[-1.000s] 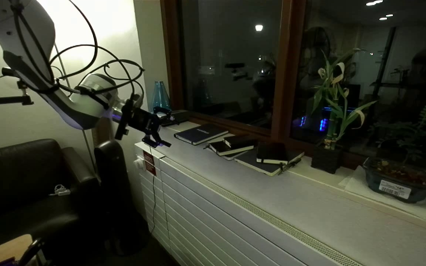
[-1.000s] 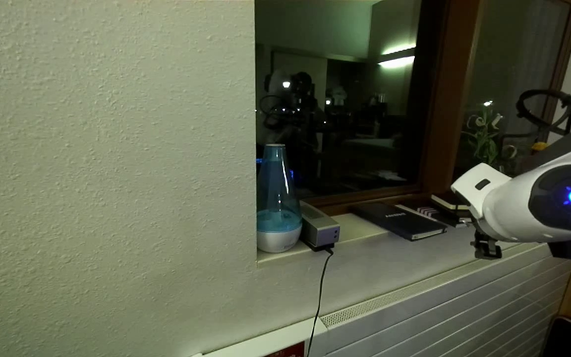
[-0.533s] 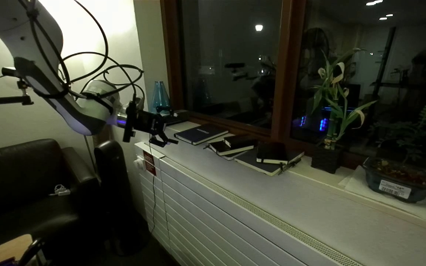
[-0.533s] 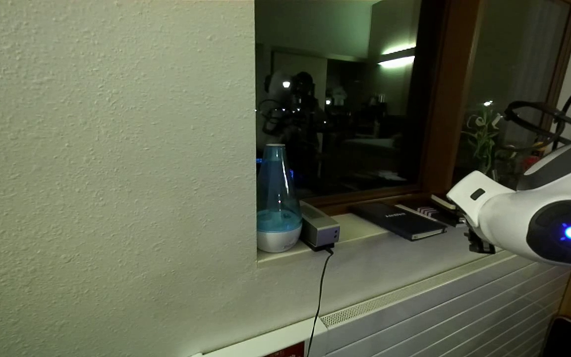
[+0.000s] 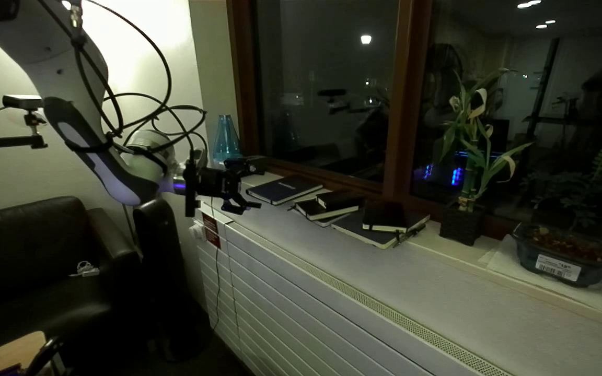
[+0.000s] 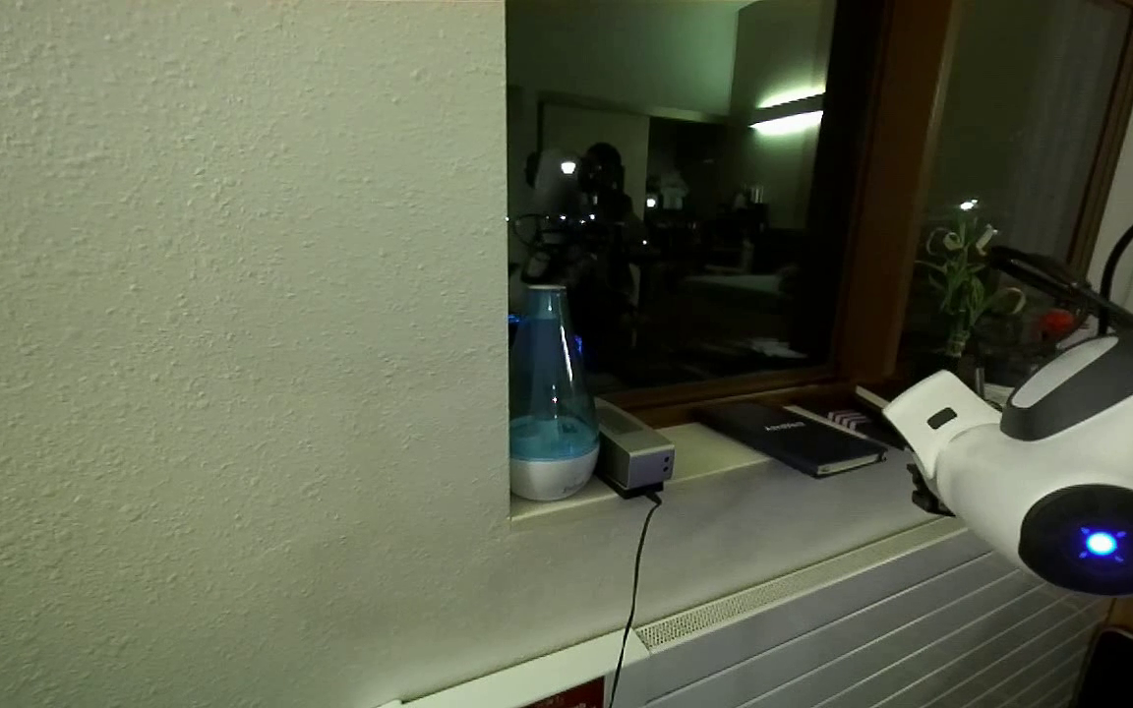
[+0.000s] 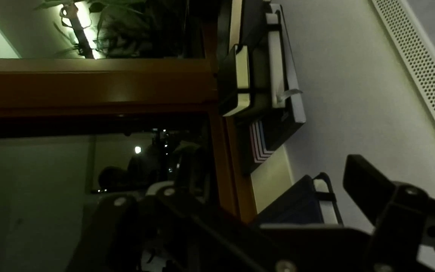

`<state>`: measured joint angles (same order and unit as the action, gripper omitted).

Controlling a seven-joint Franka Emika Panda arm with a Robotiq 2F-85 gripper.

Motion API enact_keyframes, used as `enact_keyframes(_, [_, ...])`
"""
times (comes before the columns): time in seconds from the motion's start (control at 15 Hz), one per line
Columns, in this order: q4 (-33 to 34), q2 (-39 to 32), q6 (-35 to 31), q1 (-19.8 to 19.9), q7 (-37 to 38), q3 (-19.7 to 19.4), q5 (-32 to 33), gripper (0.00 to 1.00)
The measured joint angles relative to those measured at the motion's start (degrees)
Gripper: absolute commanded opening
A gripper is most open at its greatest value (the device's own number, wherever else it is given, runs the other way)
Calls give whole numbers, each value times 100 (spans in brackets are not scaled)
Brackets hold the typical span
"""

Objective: Put the left book on the right book

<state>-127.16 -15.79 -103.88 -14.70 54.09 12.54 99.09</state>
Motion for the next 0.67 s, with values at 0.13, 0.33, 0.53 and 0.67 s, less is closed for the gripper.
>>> enact_keyframes(0.13, [75,-182,150,-24,349,18,176,100])
enact_keyframes(0.33, [159,-444,420,-104,729,66,439,100])
enact_keyframes(0.53, [275,-669,637,-179,896,128,549,100])
enact_keyframes(0.67, [374,-770,739,-208,938,149,604,100])
